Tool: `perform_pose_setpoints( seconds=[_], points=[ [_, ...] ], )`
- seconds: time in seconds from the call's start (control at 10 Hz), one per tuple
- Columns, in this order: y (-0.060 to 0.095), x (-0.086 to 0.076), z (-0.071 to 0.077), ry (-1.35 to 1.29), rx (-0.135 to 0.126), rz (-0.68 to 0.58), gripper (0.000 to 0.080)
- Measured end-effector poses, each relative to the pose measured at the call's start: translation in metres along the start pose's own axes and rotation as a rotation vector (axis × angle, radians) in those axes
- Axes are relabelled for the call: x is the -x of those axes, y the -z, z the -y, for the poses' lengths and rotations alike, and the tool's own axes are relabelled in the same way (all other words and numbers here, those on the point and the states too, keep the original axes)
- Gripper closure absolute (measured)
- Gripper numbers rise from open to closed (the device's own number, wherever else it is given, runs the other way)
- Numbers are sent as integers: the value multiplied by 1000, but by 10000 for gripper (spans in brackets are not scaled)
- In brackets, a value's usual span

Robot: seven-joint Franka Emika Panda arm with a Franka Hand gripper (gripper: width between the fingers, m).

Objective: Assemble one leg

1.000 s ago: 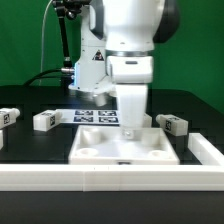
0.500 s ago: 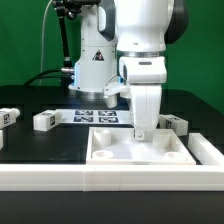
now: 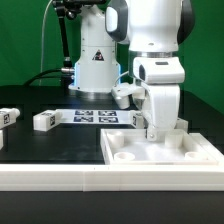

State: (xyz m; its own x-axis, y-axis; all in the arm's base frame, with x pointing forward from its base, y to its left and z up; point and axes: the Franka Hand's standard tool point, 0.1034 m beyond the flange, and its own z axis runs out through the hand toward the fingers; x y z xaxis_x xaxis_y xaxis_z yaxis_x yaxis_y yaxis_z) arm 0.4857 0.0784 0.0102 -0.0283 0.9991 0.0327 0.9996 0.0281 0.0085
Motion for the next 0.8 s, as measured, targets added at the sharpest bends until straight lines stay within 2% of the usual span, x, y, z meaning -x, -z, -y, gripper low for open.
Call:
perform_pose_setpoints(
  seconds=[0.5, 0.7, 0.8],
  points=[
    [0, -3, -4, -48, 4, -4, 739],
    [0, -3, -4, -49, 4, -4, 466],
    [0, -3, -4, -49, 4, -4, 466]
  ],
)
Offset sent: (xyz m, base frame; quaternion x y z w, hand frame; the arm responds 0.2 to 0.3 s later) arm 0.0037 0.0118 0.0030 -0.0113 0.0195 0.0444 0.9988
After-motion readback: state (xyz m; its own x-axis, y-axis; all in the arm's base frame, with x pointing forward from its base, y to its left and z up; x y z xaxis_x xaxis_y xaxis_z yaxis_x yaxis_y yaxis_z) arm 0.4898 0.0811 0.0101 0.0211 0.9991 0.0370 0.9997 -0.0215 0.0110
